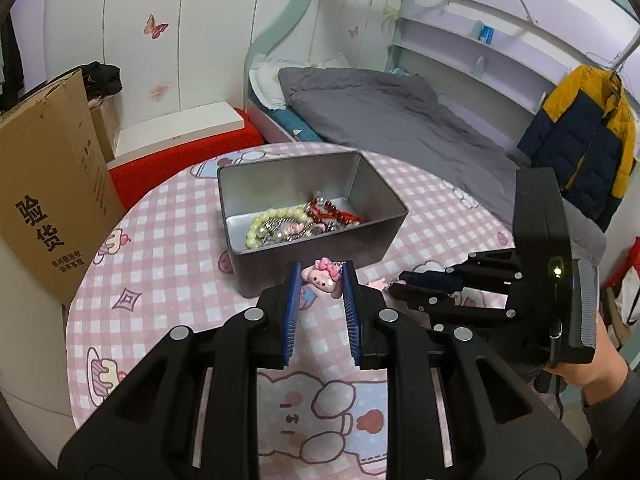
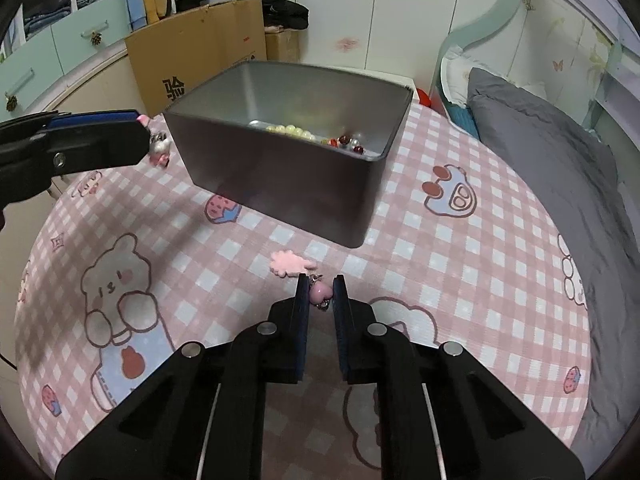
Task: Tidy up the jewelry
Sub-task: 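Carry both pink charms over the box and open both tools to drop them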
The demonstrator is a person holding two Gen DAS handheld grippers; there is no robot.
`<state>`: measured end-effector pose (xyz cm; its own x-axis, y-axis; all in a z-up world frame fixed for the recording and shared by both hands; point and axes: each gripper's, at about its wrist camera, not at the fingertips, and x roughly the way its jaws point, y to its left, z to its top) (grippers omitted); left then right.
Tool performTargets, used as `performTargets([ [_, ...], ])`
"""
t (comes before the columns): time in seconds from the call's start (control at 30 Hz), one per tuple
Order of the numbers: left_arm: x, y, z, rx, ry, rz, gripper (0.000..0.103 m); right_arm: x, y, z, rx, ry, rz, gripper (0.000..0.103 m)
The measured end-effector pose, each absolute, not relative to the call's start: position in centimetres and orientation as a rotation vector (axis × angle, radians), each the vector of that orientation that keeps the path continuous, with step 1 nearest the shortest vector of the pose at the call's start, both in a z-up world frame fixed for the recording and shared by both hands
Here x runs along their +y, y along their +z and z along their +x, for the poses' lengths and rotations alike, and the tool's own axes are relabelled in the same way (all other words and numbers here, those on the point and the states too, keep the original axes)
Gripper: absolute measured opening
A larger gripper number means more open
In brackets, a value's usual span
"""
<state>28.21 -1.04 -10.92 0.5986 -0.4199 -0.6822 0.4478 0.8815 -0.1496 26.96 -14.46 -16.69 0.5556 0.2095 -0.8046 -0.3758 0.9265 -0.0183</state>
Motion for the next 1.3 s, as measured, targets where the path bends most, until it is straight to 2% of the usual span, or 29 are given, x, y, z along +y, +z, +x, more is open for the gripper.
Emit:
performTargets([
  [0.5,-1.5,-8.1,33.0,0.778,-0.507,0.002,0.021,-15.9,-7.0,27.8,0.728,0.369,-0.056,0.01],
  [1.3,-3.3,-12.4,36.6,0.877,-0.431,0.073,0.022,-14.1,-9.9,32.9,0.815,0.371,0.025,0.01],
])
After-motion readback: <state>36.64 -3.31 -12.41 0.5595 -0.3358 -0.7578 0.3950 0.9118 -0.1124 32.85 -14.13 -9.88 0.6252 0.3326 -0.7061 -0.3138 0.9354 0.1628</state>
